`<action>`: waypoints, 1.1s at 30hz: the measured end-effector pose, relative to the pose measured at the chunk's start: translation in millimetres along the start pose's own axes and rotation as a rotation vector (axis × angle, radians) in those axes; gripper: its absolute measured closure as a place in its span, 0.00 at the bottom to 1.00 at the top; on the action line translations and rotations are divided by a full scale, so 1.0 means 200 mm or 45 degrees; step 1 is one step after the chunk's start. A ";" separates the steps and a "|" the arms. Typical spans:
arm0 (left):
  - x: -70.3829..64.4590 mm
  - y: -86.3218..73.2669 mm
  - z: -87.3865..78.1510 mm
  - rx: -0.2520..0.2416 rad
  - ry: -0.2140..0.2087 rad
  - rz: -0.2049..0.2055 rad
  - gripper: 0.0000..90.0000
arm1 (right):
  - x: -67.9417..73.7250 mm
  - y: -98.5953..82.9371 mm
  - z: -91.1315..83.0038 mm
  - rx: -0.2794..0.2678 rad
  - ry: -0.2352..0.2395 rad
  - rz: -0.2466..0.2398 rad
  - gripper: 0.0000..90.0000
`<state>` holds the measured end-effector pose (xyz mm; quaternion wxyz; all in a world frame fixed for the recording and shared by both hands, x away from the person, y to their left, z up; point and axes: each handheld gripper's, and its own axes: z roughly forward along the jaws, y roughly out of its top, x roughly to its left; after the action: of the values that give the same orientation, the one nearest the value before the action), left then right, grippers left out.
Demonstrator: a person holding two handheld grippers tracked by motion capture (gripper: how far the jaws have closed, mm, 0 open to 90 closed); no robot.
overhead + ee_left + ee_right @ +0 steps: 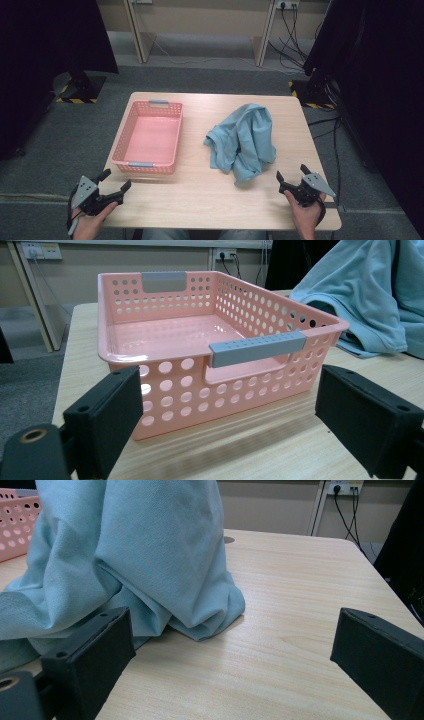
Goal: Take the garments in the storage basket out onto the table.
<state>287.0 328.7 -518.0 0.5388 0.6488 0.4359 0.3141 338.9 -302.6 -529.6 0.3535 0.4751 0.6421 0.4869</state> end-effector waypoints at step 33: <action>0.09 -0.03 -0.02 0.013 0.086 -0.031 0.12 | 0.00 0.00 0.00 0.000 0.000 0.002 0.04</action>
<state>289.1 346.1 -523.7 0.5241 0.6354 0.4632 0.3271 338.9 -302.8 -529.6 0.3531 0.4757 0.6416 0.4871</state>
